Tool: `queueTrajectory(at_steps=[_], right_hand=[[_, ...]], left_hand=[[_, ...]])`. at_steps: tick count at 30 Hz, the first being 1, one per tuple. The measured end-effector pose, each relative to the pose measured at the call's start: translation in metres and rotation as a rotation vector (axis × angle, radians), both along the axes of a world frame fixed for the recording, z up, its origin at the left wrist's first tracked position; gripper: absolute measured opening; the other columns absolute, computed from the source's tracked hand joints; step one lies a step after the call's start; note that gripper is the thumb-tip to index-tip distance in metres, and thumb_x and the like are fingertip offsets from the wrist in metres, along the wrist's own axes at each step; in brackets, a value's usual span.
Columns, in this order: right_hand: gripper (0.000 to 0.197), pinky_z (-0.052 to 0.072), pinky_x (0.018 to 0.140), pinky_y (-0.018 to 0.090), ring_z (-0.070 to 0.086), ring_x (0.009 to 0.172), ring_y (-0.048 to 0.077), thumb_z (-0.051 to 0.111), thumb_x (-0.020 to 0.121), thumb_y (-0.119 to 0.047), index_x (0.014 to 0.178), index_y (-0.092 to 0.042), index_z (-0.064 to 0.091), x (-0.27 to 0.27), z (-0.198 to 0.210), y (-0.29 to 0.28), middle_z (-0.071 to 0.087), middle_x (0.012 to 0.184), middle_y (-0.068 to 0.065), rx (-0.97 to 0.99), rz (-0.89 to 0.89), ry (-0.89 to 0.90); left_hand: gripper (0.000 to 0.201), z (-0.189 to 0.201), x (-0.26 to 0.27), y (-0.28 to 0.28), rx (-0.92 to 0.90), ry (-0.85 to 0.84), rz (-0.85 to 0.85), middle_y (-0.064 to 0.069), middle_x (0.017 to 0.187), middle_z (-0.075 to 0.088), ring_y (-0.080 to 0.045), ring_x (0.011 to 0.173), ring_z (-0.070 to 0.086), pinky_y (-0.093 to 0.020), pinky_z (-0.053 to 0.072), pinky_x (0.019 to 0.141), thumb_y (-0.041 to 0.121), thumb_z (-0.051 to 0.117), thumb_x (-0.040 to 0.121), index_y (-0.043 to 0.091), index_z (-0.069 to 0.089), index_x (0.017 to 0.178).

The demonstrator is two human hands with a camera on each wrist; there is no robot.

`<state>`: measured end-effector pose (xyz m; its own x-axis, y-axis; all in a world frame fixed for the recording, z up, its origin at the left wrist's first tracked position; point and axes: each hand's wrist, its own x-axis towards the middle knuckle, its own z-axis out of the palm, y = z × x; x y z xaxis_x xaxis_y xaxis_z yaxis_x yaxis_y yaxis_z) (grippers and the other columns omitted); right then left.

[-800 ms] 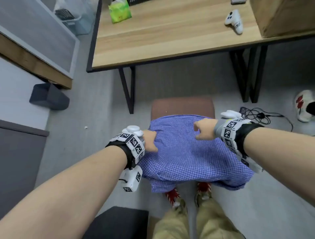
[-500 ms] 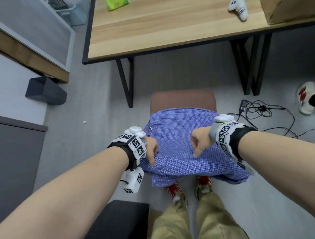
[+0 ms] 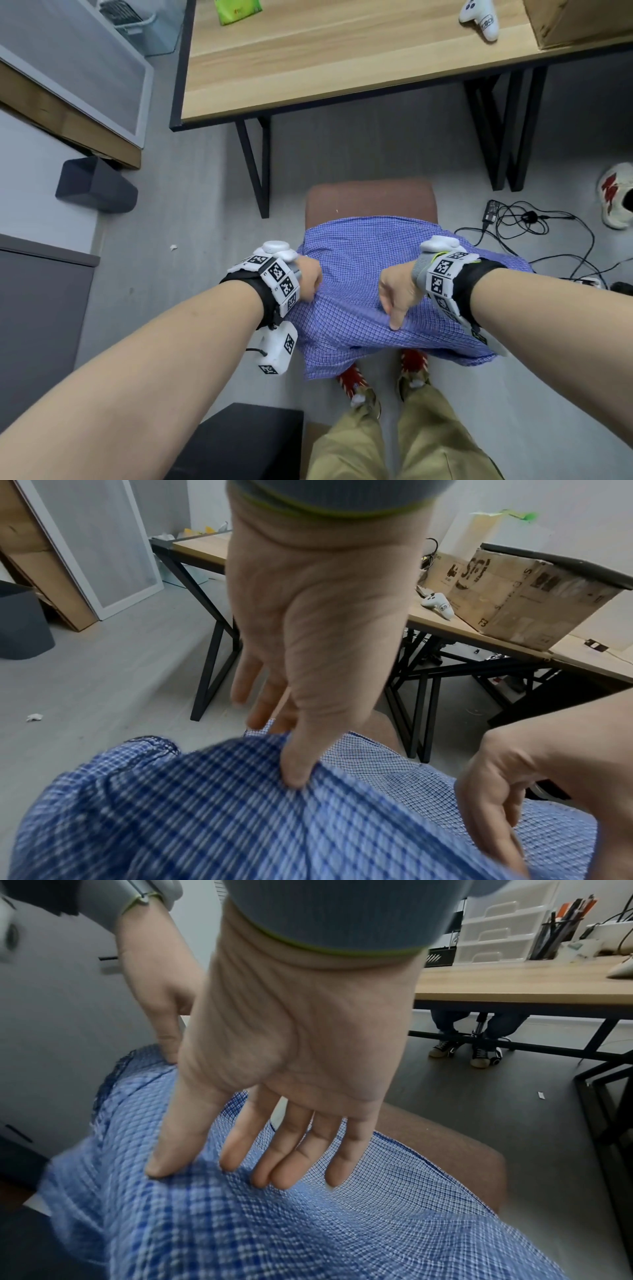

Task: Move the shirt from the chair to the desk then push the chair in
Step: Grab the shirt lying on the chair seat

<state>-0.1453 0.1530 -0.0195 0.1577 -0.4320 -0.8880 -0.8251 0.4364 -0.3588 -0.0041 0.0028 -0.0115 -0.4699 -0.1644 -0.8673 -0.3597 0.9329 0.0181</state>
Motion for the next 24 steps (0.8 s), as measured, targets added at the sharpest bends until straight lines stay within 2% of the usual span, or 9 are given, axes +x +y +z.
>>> queueTrajectory(at_steps=[4,8,9,11,14,16,19,21,24], right_hand=[[0.034,0.054,0.078,0.035,0.058,0.072,0.019,0.085,0.075,-0.038,0.071,-0.022,0.054,-0.001,0.005,-0.002,0.059,0.072,-0.007,-0.066,-0.015,0.044],[0.014,0.054,0.079,0.036,0.059,0.083,0.023,0.069,0.089,-0.019,0.081,-0.017,0.058,-0.003,0.006,-0.005,0.063,0.086,0.000,-0.133,0.032,0.134],[0.004,0.050,0.077,0.035,0.058,0.085,0.023,0.062,0.092,-0.015,0.090,-0.015,0.058,-0.005,0.007,-0.004,0.063,0.094,0.003,-0.159,0.030,0.148],[0.011,0.046,0.076,0.034,0.057,0.088,0.026,0.051,0.094,-0.010,0.103,-0.011,0.056,-0.010,0.006,-0.003,0.065,0.106,0.010,-0.207,0.002,0.198],[0.010,0.044,0.075,0.035,0.055,0.086,0.030,0.049,0.093,-0.009,0.101,-0.012,0.044,-0.022,0.004,0.000,0.064,0.114,0.016,-0.278,-0.097,0.285],[0.012,0.042,0.074,0.035,0.056,0.087,0.031,0.046,0.093,-0.009,0.105,-0.012,0.044,-0.031,0.006,-0.001,0.063,0.114,0.016,-0.316,-0.187,0.335],[0.024,0.041,0.073,0.035,0.062,0.097,0.033,0.044,0.096,-0.011,0.119,-0.009,0.050,-0.038,0.010,-0.006,0.063,0.115,0.014,-0.365,-0.246,0.389],[0.026,0.041,0.072,0.034,0.062,0.096,0.032,0.045,0.096,-0.012,0.121,-0.010,0.051,-0.038,0.011,-0.008,0.063,0.116,0.013,-0.358,-0.225,0.399],[0.022,0.045,0.073,0.035,0.063,0.094,0.030,0.046,0.096,-0.014,0.117,-0.011,0.054,-0.037,0.009,-0.009,0.064,0.113,0.011,-0.353,-0.213,0.400]], left_hand=[[0.023,0.009,-0.012,0.000,-0.247,0.177,-0.021,-0.001,0.111,0.066,-0.024,0.105,0.060,-0.030,0.044,0.071,0.022,0.054,0.092,0.021,0.072,0.107],[0.016,0.016,-0.017,-0.006,-0.363,0.280,0.113,-0.001,0.102,0.059,-0.024,0.096,0.057,-0.037,0.052,0.081,0.022,0.055,0.090,0.023,0.068,0.101],[0.013,0.015,-0.017,-0.009,-0.347,0.289,0.141,0.001,0.094,0.059,-0.021,0.086,0.058,-0.034,0.051,0.077,0.018,0.053,0.090,0.021,0.065,0.096],[0.014,0.016,-0.016,-0.011,-0.262,0.226,0.172,0.004,0.085,0.056,-0.016,0.072,0.054,-0.028,0.045,0.070,0.011,0.051,0.093,0.020,0.059,0.098],[0.027,0.017,-0.010,-0.008,-0.094,0.245,0.256,-0.004,0.093,0.059,-0.022,0.079,0.054,-0.035,0.045,0.068,0.016,0.066,0.087,0.011,0.052,0.109],[0.036,0.021,-0.007,-0.003,0.022,0.270,0.253,-0.003,0.089,0.060,-0.022,0.077,0.054,-0.038,0.049,0.066,0.020,0.075,0.076,0.013,0.051,0.103],[0.025,0.022,-0.011,0.005,0.170,0.200,0.253,0.005,0.073,0.058,-0.017,0.065,0.052,-0.028,0.046,0.058,0.021,0.079,0.071,0.019,0.058,0.085],[0.023,0.023,-0.016,0.009,0.225,0.125,0.304,0.005,0.078,0.062,-0.017,0.068,0.056,-0.030,0.051,0.066,0.024,0.079,0.070,0.021,0.063,0.087],[0.048,0.027,-0.019,0.014,0.211,0.064,0.311,0.005,0.098,0.059,-0.022,0.093,0.064,-0.035,0.057,0.085,0.030,0.078,0.074,0.023,0.061,0.118]])
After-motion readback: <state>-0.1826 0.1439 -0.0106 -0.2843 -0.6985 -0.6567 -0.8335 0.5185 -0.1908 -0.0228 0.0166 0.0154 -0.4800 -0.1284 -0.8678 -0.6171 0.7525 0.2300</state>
